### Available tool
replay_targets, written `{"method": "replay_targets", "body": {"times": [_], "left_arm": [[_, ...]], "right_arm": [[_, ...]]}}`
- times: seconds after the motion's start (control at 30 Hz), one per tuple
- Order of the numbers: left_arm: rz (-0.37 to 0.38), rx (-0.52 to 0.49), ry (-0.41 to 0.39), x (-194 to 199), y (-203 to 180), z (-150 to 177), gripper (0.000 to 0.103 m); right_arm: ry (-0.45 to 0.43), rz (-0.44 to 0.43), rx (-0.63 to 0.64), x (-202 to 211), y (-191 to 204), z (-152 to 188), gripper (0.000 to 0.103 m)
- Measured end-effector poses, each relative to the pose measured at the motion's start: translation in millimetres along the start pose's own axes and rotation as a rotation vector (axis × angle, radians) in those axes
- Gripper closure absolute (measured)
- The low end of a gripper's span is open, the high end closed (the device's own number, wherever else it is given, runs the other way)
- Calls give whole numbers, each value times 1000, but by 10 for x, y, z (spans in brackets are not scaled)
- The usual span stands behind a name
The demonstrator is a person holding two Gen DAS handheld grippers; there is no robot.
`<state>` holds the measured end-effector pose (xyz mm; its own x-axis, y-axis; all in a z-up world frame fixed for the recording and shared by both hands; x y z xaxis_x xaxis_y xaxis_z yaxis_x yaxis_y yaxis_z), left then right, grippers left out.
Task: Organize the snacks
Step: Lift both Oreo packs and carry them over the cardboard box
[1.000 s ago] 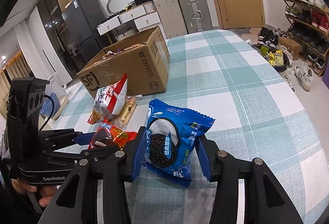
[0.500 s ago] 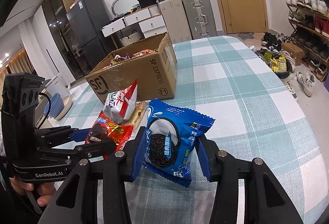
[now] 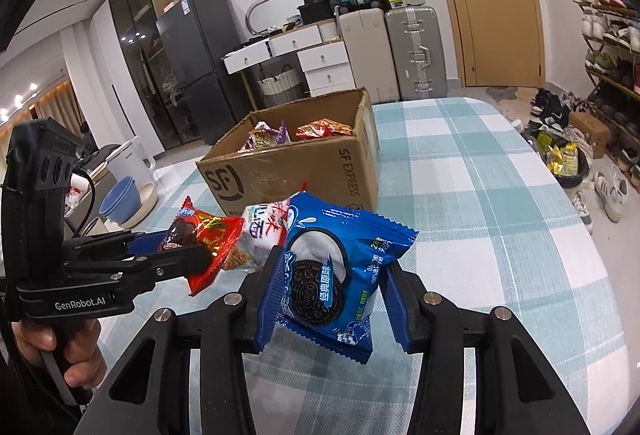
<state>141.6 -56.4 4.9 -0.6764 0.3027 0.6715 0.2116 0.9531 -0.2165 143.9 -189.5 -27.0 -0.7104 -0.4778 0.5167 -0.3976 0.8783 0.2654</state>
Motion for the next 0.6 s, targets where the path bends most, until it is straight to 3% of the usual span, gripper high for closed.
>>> {"method": "replay_targets", "body": {"times": [0.6], "left_arm": [[-68,67,-118,377,303,-326,59]], "right_arm": [[-62,-74,54,-191,219,-499,57]]}}
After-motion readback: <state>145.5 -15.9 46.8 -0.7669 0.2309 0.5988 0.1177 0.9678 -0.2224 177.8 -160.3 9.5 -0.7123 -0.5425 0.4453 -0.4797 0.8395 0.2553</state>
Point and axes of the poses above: each gripper's, at about its wrist camera, not at the fingertips, and x roughly against the way its jaws point, y to its left, z to its underside, the point moved 2 cm from there along -x, roughly the way its jaws point, and after that the axes turned 3 degrees about -y, right-handed, at the moved point
